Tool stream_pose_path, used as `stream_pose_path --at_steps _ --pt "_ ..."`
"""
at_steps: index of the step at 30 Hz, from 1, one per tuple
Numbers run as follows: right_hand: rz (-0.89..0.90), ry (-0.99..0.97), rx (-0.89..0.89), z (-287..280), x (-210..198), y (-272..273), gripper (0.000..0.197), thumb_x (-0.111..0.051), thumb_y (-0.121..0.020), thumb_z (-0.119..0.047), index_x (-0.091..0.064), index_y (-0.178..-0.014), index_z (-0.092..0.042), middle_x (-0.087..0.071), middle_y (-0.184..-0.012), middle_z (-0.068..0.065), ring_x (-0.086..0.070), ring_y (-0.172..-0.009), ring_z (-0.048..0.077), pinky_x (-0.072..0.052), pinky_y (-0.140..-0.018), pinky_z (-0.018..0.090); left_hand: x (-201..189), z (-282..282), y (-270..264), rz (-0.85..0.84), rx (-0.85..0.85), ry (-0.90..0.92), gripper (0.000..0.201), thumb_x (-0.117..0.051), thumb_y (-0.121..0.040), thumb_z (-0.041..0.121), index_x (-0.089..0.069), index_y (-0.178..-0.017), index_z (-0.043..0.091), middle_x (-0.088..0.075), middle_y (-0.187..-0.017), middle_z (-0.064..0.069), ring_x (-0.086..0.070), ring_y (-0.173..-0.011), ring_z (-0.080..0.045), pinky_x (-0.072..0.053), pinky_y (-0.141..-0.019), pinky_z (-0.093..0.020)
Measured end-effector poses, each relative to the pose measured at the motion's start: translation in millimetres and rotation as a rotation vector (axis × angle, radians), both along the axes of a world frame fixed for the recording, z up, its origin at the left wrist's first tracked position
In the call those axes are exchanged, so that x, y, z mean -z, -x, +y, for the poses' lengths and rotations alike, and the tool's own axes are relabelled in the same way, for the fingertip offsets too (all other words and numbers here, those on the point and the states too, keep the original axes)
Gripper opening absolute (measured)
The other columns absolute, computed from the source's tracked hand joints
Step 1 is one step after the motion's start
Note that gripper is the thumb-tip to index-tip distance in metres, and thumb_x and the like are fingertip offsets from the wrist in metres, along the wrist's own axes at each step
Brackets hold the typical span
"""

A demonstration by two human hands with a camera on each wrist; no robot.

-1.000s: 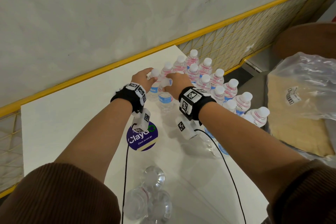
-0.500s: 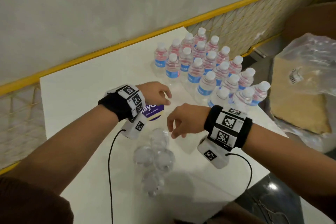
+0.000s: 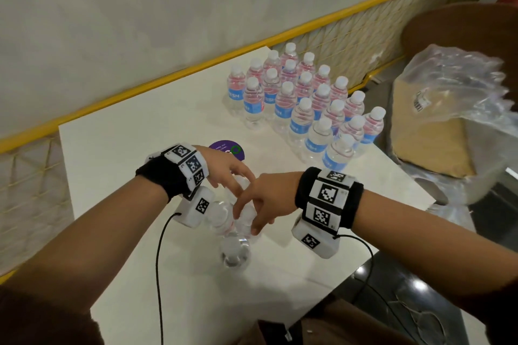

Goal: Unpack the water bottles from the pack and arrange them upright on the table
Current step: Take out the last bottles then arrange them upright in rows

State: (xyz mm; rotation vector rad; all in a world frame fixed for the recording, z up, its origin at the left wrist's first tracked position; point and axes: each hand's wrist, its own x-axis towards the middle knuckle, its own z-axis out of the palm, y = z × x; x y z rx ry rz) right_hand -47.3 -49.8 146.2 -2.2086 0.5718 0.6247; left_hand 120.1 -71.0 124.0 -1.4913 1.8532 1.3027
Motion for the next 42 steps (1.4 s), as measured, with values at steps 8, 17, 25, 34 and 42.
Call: stream_pose_path --at_steps 8,17,25,34,42 --pt "-0.031 0.219 0.156 -6 8 10 0.028 -0.065 -0.084 -0.022 -0.065 -0.112 -0.025 -0.047 -0.066 -0.011 -0.05 -0.068 0.015 -0.042 -0.071 0.027 2 -1 -2 -0.019 -0.092 0.223 0.043 -0.068 -0.082 0.027 -0.061 -0.124 0.031 -0.059 -0.09 0.011 -0.062 -0.076 -0.016 -0.054 -0.077 -0.029" --pt "0.005 0.333 0.399 -67 0 26 0.029 -0.063 -0.085 -0.017 -0.067 -0.114 -0.023 -0.058 -0.091 -0.001 -0.054 -0.075 0.016 -0.046 -0.074 0.026 10 -49 8 -0.03 -0.283 0.419 0.045 -0.072 -0.078 0.033 -0.063 -0.121 0.022 -0.063 -0.12 -0.004 -0.062 -0.104 -0.023 -0.05 -0.086 -0.031" --pt "-0.032 0.377 0.608 -116 7 31 0.031 -0.061 -0.088 -0.015 -0.064 -0.119 -0.02 -0.063 -0.117 0.01 -0.058 -0.082 0.02 -0.049 -0.076 0.028 17 -98 33 -0.013 -0.372 0.627 0.042 -0.064 -0.087 0.028 -0.056 -0.126 0.016 -0.057 -0.13 -0.012 -0.054 -0.117 -0.031 -0.042 -0.092 -0.033" --pt "-0.082 0.34 0.749 -133 14 32 0.041 -0.067 -0.085 -0.012 -0.06 -0.125 -0.015 -0.065 -0.115 0.014 -0.063 -0.083 0.023 -0.054 -0.075 0.03 24 -115 30 0.065 -0.467 0.64 0.04 -0.062 -0.089 0.027 -0.055 -0.124 0.009 -0.059 -0.125 -0.013 -0.054 -0.115 -0.032 -0.043 -0.095 -0.038" --pt "-0.026 0.387 0.697 -139 12 27 0.044 -0.064 -0.087 -0.013 -0.056 -0.13 -0.015 -0.063 -0.117 0.015 -0.064 -0.103 0.03 -0.053 -0.089 0.036 29 -116 21 0.146 -0.577 0.682 0.051 -0.068 -0.085 0.027 -0.051 -0.132 0.018 -0.057 -0.132 -0.007 -0.053 -0.122 -0.027 -0.04 -0.098 -0.032"
